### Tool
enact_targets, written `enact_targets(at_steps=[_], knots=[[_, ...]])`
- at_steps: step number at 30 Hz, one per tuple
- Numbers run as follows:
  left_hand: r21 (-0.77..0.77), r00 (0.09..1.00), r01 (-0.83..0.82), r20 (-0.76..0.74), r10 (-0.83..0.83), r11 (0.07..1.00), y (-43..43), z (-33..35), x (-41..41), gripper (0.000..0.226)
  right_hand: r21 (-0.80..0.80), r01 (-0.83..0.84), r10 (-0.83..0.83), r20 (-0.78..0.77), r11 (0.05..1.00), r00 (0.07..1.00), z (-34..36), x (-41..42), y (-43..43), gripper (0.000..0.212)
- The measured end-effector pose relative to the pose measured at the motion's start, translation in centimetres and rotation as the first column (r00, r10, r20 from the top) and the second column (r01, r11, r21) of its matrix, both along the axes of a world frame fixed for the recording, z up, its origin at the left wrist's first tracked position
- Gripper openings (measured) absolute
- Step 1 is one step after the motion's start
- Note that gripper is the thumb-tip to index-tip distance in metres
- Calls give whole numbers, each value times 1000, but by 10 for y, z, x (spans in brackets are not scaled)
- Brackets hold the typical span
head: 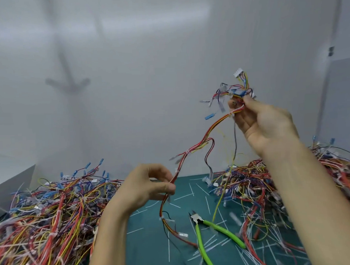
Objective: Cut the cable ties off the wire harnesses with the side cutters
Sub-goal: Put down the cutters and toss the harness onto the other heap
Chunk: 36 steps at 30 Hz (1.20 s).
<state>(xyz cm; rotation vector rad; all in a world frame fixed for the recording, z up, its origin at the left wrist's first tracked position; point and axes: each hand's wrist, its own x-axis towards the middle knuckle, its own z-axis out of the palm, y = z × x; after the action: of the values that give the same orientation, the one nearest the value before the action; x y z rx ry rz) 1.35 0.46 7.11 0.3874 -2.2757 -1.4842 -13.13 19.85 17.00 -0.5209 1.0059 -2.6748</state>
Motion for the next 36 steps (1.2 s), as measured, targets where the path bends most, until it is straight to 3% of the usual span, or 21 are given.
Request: enact_targets(at_steps=[5, 9, 14, 17, 19, 24, 28, 31, 33, 36], knots=[[-6, 983, 143, -117, -142, 990, 36, 24, -3, 14, 209, -11, 26, -70, 978, 997, 41, -59, 2, 12], [19, 947, 228, -238, -217, 973, 84, 24, -31, 20, 418, -82, 129, -84, 905, 988, 50, -103, -3, 15], [107, 979, 135, -167, -116, 985, 142, -30, -80, 14, 795, 24, 181, -168, 606, 969, 0, -134, -13, 18], [84, 998, -6, -62, 12, 996, 155, -69, -95, 8, 907, 87, 269, -213, 413, 939, -35, -144, -11, 11], [115, 996, -83, -29, 87, 990, 154, -85, -101, 8, 924, 196, 289, -296, 328, 910, -56, -151, -11, 19], [291, 965, -253, 12, 261, 923, 150, -101, -113, 12, 862, 425, 218, -487, 276, 846, -104, -154, -16, 20], [352, 964, -260, 44, 262, 899, 157, -110, -126, 15, 657, 748, 301, -735, 92, 608, -129, -148, -24, 21], [372, 970, -237, 37, 241, 897, 161, -109, -137, 15, 266, 948, 468, -825, -175, 318, -144, -145, -26, 22], [427, 971, -231, 39, 238, 874, 161, -105, -144, 16, 113, 954, 542, -801, -277, 252, -150, -146, -23, 22], [530, 963, -251, 54, 263, 810, 160, -101, -150, 15, 47, 930, 591, -760, -364, 270, -156, -149, -16, 24]])
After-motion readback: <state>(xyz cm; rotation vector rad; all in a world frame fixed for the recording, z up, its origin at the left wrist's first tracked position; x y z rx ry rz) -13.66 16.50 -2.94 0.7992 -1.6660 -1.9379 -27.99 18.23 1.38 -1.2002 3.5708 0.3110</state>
